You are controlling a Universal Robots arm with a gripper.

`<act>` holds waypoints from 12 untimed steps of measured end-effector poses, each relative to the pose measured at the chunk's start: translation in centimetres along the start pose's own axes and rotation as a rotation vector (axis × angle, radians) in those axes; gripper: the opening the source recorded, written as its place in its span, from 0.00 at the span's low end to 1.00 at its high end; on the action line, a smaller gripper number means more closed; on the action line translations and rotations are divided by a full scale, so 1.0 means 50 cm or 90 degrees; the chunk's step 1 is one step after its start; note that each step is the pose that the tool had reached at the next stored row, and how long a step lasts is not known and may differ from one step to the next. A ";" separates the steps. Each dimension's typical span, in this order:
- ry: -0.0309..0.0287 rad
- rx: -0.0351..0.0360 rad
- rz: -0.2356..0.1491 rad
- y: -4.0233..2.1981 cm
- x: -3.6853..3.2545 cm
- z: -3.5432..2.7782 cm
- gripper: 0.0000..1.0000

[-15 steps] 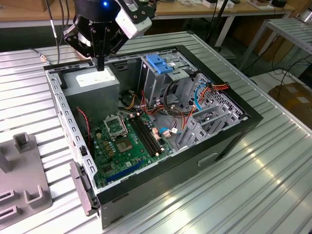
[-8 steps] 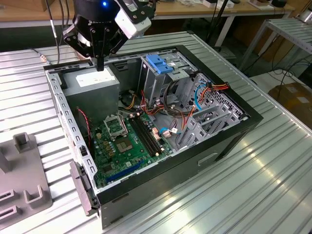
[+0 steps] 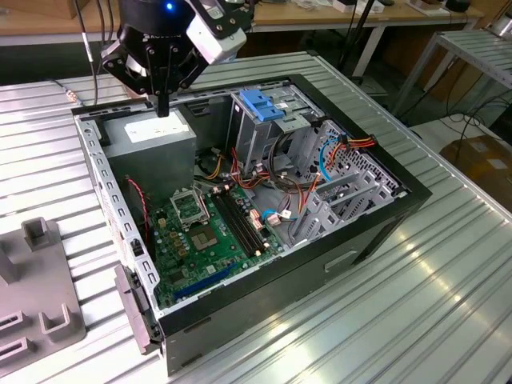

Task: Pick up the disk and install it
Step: 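Reach for the disk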

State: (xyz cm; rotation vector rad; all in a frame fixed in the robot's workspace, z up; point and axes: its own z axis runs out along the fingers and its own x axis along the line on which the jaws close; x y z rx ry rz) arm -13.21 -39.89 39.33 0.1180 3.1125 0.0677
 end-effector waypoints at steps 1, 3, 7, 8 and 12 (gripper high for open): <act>0.0000 0.0000 0.000 0.000 0.000 0.000 0.10; 0.0000 0.0000 0.000 0.000 0.001 0.000 0.10; 0.0000 0.0000 0.000 0.000 0.003 0.000 0.10; 0.0000 0.0000 0.000 0.000 0.003 0.000 0.10; 0.0000 0.0000 0.000 0.000 0.005 0.000 0.10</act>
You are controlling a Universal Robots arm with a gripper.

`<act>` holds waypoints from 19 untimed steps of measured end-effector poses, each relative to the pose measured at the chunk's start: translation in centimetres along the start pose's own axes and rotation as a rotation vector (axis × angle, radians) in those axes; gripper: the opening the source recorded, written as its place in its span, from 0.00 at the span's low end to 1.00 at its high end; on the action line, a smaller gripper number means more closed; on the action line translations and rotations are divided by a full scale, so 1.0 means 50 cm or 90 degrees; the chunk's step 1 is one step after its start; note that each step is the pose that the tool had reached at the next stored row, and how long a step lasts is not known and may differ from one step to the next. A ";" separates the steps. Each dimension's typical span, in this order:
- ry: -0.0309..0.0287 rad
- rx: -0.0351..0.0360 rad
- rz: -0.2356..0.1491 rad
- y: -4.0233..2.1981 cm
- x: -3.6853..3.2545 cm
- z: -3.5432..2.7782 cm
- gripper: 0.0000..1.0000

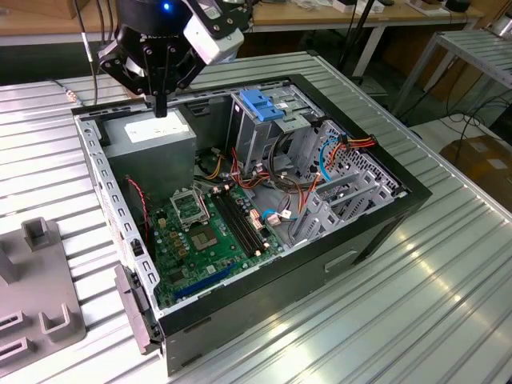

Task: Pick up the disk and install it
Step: 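Reach for the disk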

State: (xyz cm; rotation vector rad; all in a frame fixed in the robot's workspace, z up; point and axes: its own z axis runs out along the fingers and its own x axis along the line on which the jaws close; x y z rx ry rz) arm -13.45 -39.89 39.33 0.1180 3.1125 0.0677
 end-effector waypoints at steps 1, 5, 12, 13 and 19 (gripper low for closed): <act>0.0000 0.0000 0.000 0.000 0.001 0.000 0.10; 0.0000 0.0000 0.000 0.000 0.002 0.000 0.10; 0.0000 0.0000 0.000 0.000 0.005 0.000 0.10; 0.0000 0.0000 0.000 0.000 0.006 0.000 0.10; 0.0000 0.0000 0.000 -0.001 0.009 0.000 0.10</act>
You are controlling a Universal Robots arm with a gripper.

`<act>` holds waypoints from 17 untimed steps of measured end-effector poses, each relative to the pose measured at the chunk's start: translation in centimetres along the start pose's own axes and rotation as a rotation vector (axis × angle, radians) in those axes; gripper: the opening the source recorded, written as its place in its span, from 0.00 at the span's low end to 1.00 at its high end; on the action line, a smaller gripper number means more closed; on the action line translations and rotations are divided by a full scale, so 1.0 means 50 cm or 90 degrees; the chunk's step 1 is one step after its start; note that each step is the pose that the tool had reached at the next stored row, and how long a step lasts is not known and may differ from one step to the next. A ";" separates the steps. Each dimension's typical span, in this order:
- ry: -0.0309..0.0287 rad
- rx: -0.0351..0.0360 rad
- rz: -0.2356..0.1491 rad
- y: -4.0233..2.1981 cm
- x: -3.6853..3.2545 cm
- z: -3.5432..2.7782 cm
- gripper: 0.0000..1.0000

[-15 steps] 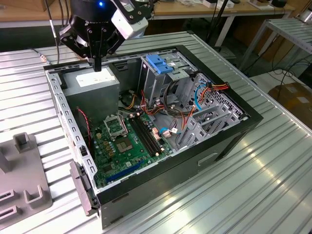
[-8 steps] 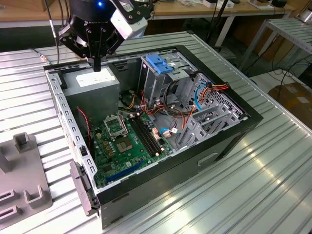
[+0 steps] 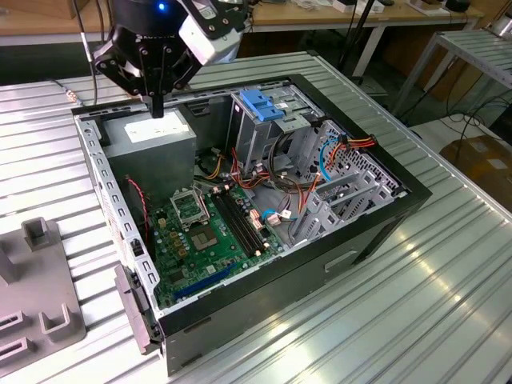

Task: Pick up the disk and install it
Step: 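Reach for the disk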

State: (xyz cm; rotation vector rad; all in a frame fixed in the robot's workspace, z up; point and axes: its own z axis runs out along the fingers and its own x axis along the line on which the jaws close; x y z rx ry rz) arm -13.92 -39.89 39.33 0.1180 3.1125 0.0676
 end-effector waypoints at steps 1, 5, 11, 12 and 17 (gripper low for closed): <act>0.0000 0.0000 0.000 0.000 0.001 0.000 0.10; 0.0000 0.0000 0.000 0.000 0.003 0.000 0.10; 0.0000 0.0000 0.000 0.000 0.006 0.000 0.10; 0.0000 0.0000 0.000 0.000 0.006 0.000 0.10; 0.0000 0.0000 0.000 -0.001 0.008 0.000 0.10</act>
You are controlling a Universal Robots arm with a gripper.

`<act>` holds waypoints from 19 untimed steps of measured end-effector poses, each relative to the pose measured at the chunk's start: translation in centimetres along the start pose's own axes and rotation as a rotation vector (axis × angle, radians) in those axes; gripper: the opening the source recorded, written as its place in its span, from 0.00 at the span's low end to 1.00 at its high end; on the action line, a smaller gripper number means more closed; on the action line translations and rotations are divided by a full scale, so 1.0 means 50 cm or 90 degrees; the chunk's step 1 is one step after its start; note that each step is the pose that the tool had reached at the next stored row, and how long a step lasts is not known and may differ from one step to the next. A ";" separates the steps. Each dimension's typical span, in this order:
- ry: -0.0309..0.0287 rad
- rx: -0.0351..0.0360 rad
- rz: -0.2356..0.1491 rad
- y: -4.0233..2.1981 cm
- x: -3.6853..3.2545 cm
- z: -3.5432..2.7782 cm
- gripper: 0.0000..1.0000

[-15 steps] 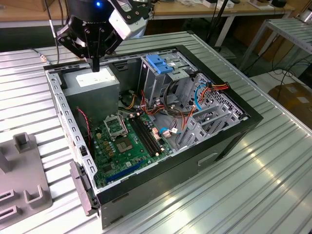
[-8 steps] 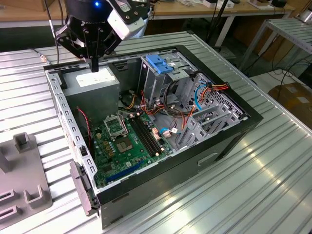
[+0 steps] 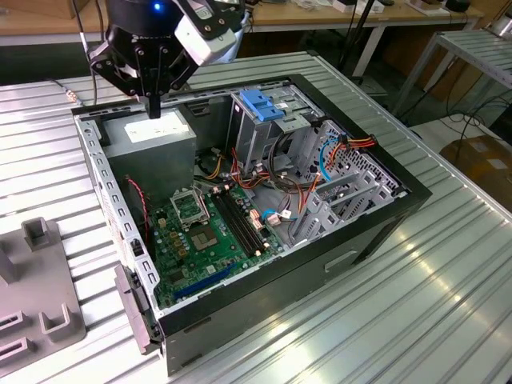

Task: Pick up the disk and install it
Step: 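Reach for the disk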

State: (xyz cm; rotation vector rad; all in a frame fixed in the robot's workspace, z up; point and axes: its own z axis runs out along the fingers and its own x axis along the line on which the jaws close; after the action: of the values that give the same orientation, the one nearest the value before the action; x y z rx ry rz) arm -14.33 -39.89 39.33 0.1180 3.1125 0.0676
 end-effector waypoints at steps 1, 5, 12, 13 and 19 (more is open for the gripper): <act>0.0000 0.0000 0.000 0.000 0.000 0.000 0.10; 0.0000 0.0000 0.000 0.000 0.002 0.000 0.10; 0.0000 0.0000 0.000 0.000 0.006 0.000 0.10; 0.0000 0.0000 0.000 0.000 0.006 0.000 0.10; 0.0000 0.0000 0.000 -0.001 0.009 0.000 0.10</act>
State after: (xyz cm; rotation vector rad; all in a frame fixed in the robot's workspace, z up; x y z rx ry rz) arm -14.77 -39.89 39.33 0.1180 3.1125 0.0676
